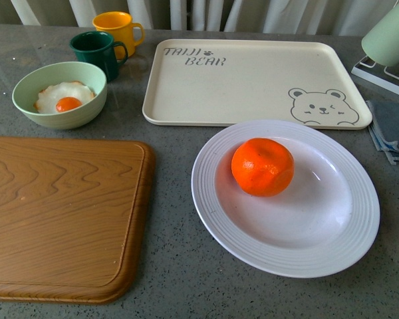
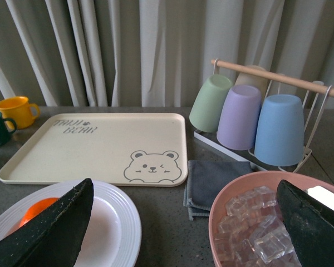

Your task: Place orange and plate with both arms

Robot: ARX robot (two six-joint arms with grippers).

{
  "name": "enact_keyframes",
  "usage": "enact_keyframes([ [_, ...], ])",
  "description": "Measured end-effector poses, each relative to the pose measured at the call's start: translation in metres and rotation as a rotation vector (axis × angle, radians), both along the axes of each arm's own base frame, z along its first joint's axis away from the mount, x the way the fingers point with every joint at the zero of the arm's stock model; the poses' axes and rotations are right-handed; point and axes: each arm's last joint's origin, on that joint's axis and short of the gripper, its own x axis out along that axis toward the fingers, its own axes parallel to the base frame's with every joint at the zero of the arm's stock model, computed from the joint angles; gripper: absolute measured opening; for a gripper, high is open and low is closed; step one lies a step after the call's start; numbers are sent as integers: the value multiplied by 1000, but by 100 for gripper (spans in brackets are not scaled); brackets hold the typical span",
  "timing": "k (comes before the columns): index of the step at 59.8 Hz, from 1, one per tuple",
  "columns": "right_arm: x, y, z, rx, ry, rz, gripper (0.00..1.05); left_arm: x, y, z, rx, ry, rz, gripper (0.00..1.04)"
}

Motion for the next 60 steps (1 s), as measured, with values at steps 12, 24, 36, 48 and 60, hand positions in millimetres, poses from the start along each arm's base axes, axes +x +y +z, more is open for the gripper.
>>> enact_keyframes([
  [12,0,0,0,0,0,0,96,-8,0,2,0,-6,0,2],
  [24,0,0,0,0,0,0,96,-15,0,2,0,-9,0,2],
  [36,0,0,0,0,0,0,96,-20,0,2,0,-10,0,2],
  [48,0,0,0,0,0,0,96,-31,0,-3,1,21,0,2],
  [60,0,0,0,0,0,0,96,-33,0,-2,1,10,0,2],
])
